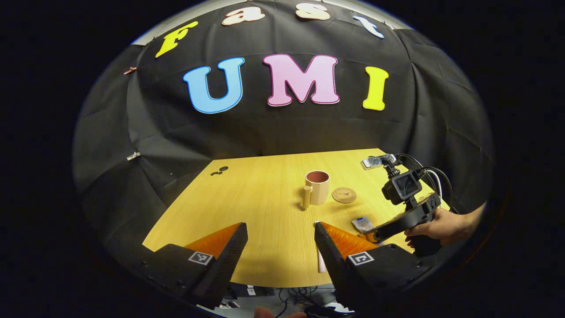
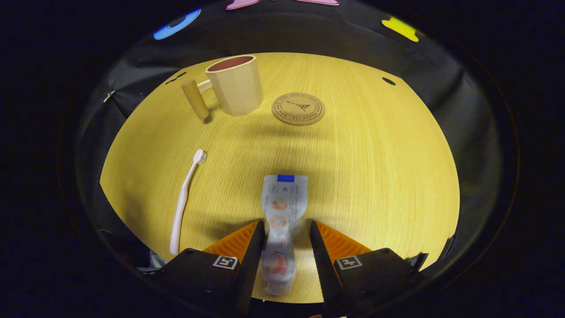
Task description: Put the toothbrush and toothpaste on the desktop into the cup, then pick up the cup and place it on the coaster on the desktop.
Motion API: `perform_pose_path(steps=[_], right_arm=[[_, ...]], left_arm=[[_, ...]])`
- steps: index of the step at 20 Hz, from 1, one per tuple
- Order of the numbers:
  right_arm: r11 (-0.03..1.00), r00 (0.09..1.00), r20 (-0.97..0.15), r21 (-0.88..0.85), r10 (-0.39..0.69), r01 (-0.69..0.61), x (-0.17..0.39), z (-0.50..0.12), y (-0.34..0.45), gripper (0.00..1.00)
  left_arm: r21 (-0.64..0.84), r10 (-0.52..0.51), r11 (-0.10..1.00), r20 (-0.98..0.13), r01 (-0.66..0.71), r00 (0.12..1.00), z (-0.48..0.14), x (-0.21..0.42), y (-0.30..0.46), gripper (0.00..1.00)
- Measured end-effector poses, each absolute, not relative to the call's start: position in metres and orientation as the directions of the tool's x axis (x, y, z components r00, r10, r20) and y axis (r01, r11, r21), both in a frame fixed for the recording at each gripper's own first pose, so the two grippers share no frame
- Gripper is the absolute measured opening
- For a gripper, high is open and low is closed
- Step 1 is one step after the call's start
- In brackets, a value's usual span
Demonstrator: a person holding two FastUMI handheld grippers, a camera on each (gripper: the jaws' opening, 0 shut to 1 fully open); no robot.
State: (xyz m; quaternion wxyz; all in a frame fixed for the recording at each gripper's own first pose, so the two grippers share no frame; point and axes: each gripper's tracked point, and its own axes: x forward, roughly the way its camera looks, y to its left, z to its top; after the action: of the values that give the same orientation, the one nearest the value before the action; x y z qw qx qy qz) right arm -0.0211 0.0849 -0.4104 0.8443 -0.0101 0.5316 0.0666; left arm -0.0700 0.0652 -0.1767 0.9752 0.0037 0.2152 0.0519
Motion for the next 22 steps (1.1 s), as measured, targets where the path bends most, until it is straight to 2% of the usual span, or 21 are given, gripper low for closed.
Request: perform_pose_path(steps=[1,2,3,4,5,6,7,8,11,14,17,20,22], right_arm=[[0.989,0.412,-0.905,0.055,0.107,-0.134,-0.021,-0.411,0.085,0.64],[0.986,0.420,-0.900,0.057,0.118,-0.156,-0.021,-0.411,0.085,0.46],[0.984,0.412,-0.903,0.057,0.123,-0.169,-0.022,-0.415,0.087,0.52],[0.982,0.410,-0.903,0.053,0.124,-0.179,-0.024,-0.408,0.084,0.36],[0.982,0.401,-0.907,0.059,0.128,-0.181,-0.025,-0.412,0.085,0.33],[0.983,0.393,-0.910,0.068,0.132,-0.173,-0.025,-0.412,0.085,0.21],[0.984,0.391,-0.910,0.079,0.138,-0.163,-0.026,-0.412,0.083,0.32],[0.984,0.384,-0.909,0.116,0.161,-0.138,-0.025,-0.411,0.084,0.27],[0.972,0.391,-0.891,0.199,0.232,-0.124,-0.028,-0.405,0.084,0.27],[0.955,0.455,-0.839,0.273,0.297,-0.120,-0.027,-0.380,0.077,0.26],[0.945,0.503,-0.803,0.307,0.320,-0.111,-0.025,-0.357,0.062,0.26],[0.939,0.544,-0.770,0.321,0.333,-0.121,-0.021,-0.337,0.046,0.26],[0.937,0.558,-0.757,0.324,0.340,-0.132,-0.020,-0.329,0.039,0.26]], left_arm=[[0.028,0.102,0.995,-0.420,-0.100,0.902,-0.178,-0.070,0.064,0.95],[0.025,0.100,0.995,-0.422,-0.098,0.901,-0.179,-0.068,0.060,0.95],[0.023,0.096,0.995,-0.424,-0.096,0.901,-0.179,-0.065,0.058,0.95],[0.021,0.093,0.995,-0.426,-0.093,0.900,-0.181,-0.063,0.053,0.95],[0.021,0.090,0.996,-0.427,-0.090,0.900,-0.181,-0.059,0.049,0.95],[0.022,0.089,0.996,-0.428,-0.088,0.899,-0.183,-0.055,0.045,0.95],[0.025,0.091,0.996,-0.429,-0.089,0.899,-0.183,-0.052,0.043,0.95],[0.028,0.090,0.996,-0.434,-0.087,0.897,-0.186,-0.047,0.041,0.95],[0.026,0.075,0.997,-0.461,-0.071,0.884,-0.202,-0.037,0.032,0.95],[0.012,0.056,0.998,-0.520,-0.058,0.852,-0.230,-0.023,0.023,0.94],[-0.019,0.026,0.999,-0.588,-0.046,0.808,-0.265,-0.008,0.003,0.92],[-0.048,0.003,0.998,-0.616,-0.041,0.787,-0.291,0.011,-0.011,0.85],[-0.034,0.007,0.999,-0.644,-0.038,0.765,-0.308,0.018,-0.014,0.85]])
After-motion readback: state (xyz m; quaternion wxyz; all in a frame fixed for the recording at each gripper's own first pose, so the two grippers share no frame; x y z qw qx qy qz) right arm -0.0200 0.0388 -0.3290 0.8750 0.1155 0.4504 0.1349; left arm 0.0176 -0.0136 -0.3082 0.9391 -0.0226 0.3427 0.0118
